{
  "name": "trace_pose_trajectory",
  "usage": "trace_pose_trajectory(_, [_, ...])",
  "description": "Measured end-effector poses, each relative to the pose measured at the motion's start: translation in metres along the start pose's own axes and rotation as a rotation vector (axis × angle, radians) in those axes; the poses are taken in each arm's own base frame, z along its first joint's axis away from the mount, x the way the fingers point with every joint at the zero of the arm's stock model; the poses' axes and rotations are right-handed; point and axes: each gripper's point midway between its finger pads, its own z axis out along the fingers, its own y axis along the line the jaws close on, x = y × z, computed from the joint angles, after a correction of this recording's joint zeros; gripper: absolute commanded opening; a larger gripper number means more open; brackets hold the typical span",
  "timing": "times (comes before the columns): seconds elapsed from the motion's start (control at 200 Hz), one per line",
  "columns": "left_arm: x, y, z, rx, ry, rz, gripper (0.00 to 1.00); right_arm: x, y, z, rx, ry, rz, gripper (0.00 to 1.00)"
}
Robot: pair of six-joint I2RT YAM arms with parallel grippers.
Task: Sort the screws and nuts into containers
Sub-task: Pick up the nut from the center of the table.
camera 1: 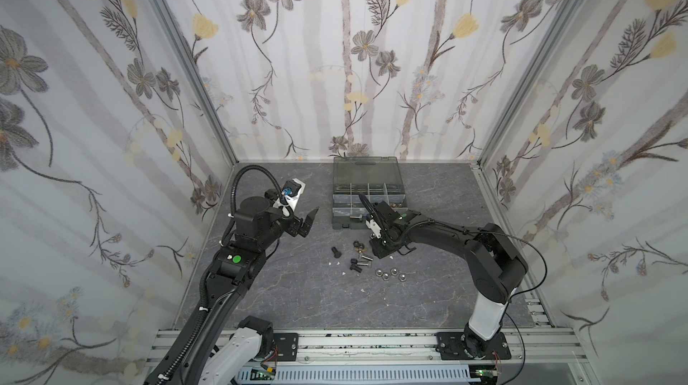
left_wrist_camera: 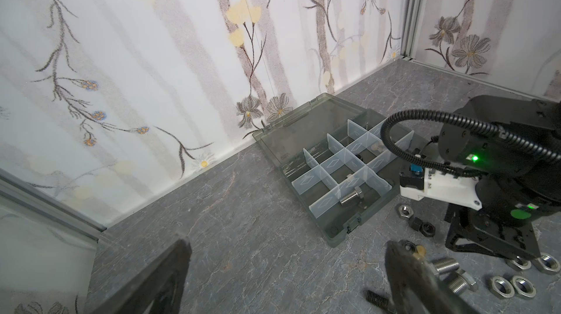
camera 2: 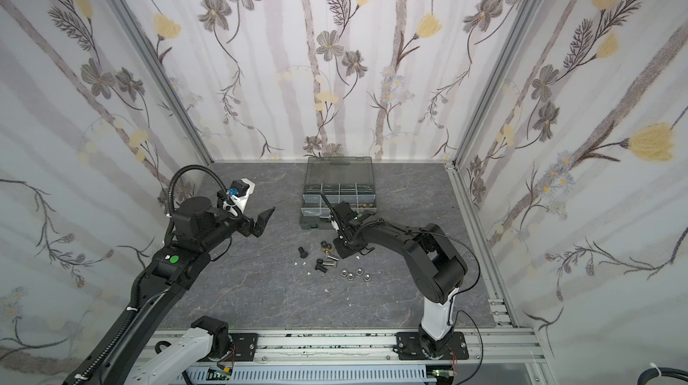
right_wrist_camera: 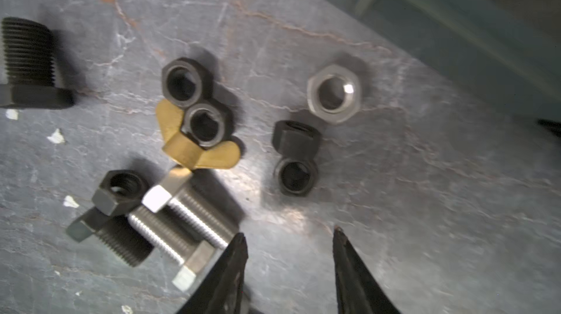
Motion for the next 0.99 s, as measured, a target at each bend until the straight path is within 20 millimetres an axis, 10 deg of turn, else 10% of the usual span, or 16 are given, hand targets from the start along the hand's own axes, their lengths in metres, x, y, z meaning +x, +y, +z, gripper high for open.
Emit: trace_pose_trajectory(0.994, [-0.004,0.0,-0.005,-0.006,-0.019,0.003,1.0,-0.03,-0.012,0.025,0.097,-0.018,-0.018,0.25])
